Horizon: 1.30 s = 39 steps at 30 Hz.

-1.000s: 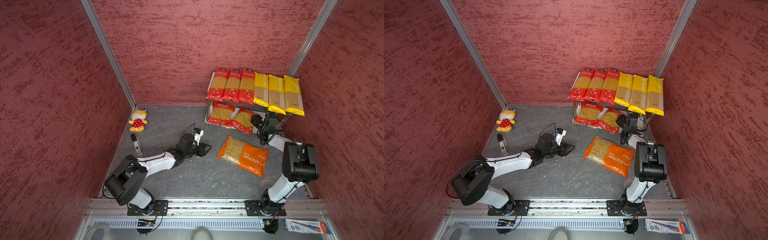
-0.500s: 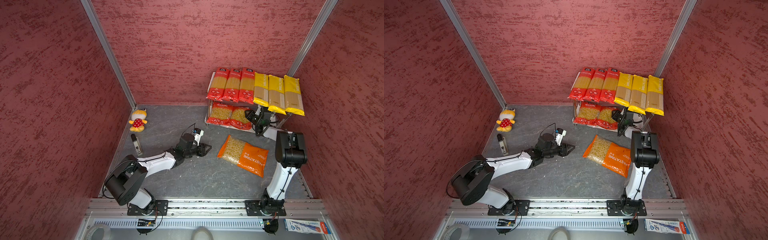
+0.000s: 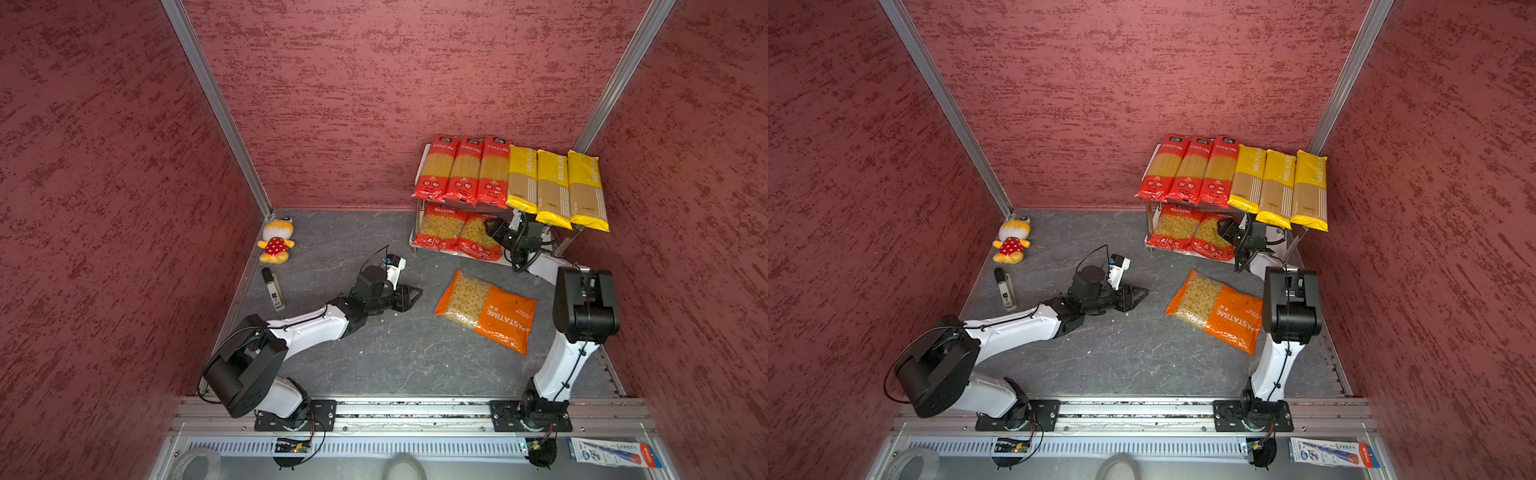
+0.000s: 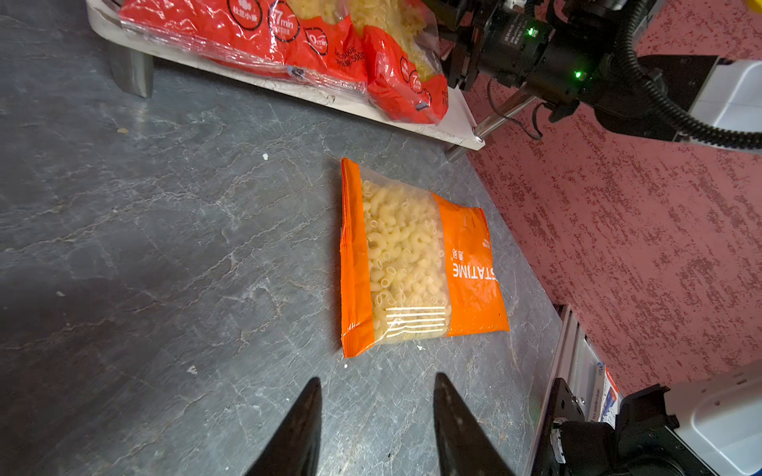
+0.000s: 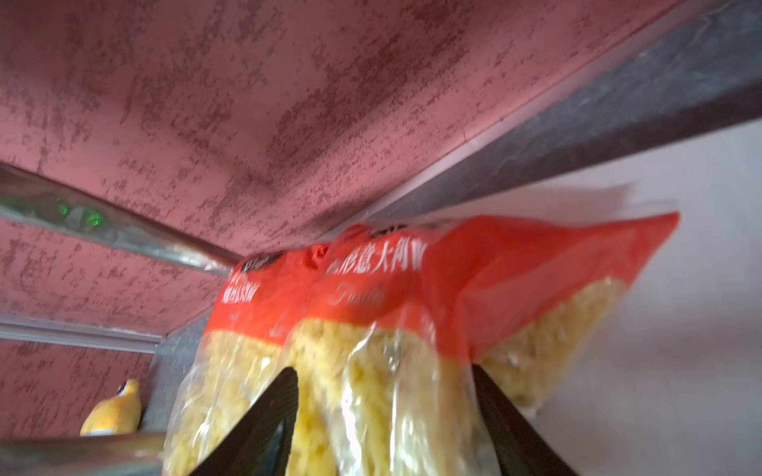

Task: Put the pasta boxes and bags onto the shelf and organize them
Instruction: 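Push the fusilli bag beside the first one on the lower shelf with the right gripper, then withdraw the right gripper and grip the orange macaroni bag with both grippers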

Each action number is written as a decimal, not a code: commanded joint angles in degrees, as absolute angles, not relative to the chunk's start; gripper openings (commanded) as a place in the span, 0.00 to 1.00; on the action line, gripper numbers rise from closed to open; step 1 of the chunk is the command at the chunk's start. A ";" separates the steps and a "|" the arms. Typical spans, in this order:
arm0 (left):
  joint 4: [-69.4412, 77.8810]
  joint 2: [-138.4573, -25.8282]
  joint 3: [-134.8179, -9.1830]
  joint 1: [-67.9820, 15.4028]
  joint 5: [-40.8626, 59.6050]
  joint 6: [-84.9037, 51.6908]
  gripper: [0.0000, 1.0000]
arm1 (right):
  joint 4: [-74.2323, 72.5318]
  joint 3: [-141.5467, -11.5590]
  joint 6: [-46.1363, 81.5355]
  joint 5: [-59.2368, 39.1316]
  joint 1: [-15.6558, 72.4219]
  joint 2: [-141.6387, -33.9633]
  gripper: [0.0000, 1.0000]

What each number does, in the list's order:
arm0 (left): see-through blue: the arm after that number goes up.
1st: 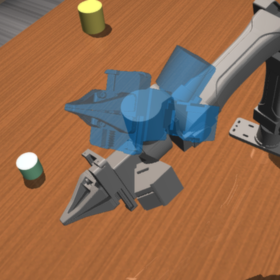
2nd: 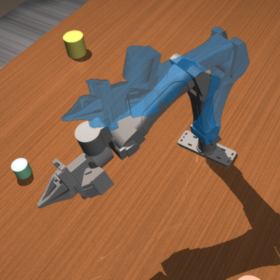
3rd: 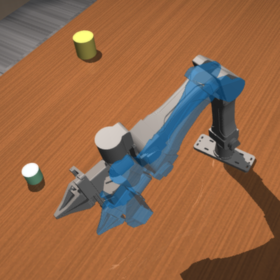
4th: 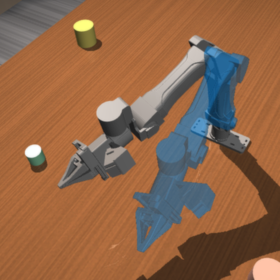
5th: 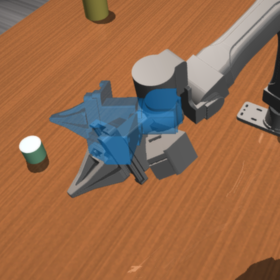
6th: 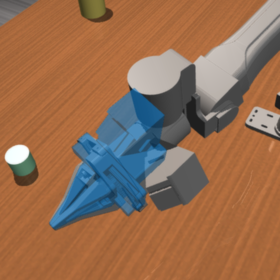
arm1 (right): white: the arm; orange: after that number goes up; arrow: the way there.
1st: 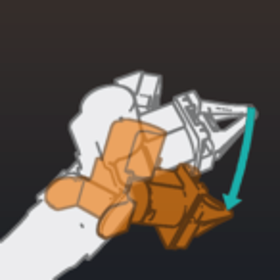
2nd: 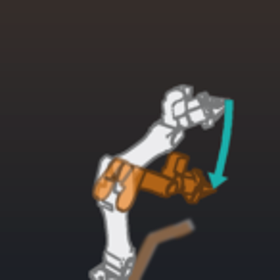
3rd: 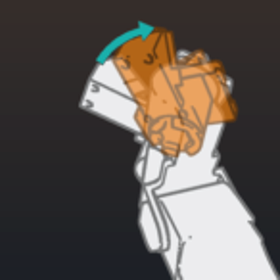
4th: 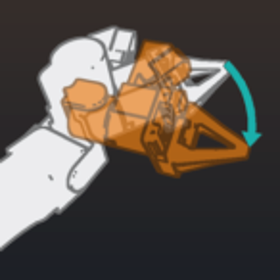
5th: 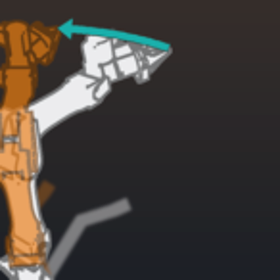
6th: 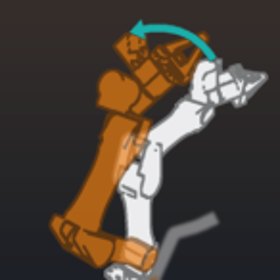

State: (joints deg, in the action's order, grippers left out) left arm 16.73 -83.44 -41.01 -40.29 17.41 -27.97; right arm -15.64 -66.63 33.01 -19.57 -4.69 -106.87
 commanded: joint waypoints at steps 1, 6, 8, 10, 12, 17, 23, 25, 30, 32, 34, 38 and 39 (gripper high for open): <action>17.25 -82.09 -39.88 -40.52 16.46 -27.00 0.46 | -12.86 -62.40 31.18 -21.23 -4.40 -99.74 0.69; 18.44 -82.62 -39.55 -41.02 16.27 -27.06 0.50 | -10.22 -53.50 27.87 -17.35 -4.44 -90.75 0.71; 19.18 -83.20 -39.53 -41.33 16.50 -27.06 0.51 | -9.37 -51.50 26.78 -15.80 -4.47 -88.38 0.70; 19.68 -84.19 -39.87 -41.78 16.89 -27.41 0.51 | -6.62 -51.73 26.51 -13.95 -4.52 -87.23 0.68; 19.77 -84.93 -40.46 -42.13 17.02 -27.51 0.51 | -6.19 -51.64 27.10 -12.59 -4.51 -86.84 0.65; 19.70 -84.82 -40.28 -43.35 15.62 -28.16 0.52 | -3.82 -49.79 28.47 -13.45 -4.54 -85.21 0.57; 21.35 -86.75 -39.76 -46.70 13.45 -29.56 0.57 | 2.95 -38.86 29.38 -9.96 -4.48 -73.01 0.63; 21.70 -89.09 -41.06 -48.53 12.61 -30.21 0.60 | 7.70 -36.75 30.11 -7.91 -4.50 -69.41 0.64; 23.29 -94.80 -44.11 -53.44 7.41 -33.64 0.66 | 16.37 -33.13 30.95 0.58 -6.34 -64.77 0.70; 23.40 -96.41 -45.05 -54.80 6.39 -34.70 0.67 | 17.06 -31.67 31.85 1.05 -10.21 -65.04 0.72; 22.76 -97.35 -45.85 -56.30 5.27 -35.15 0.68 | 16.25 -30.25 32.34 0.00 -13.70 -65.04 0.72; 22.22 -98.13 -46.03 -58.51 3.29 -35.23 0.69 | 14.94 -29.69 31.54 -3.61 -15.03 -67.17 0.71; 22.19 -98.17 -45.85 -58.53 2.99 -35.61 0.69 | 14.35 -29.71 31.13 -6.12 -15.03 -68.14 0.70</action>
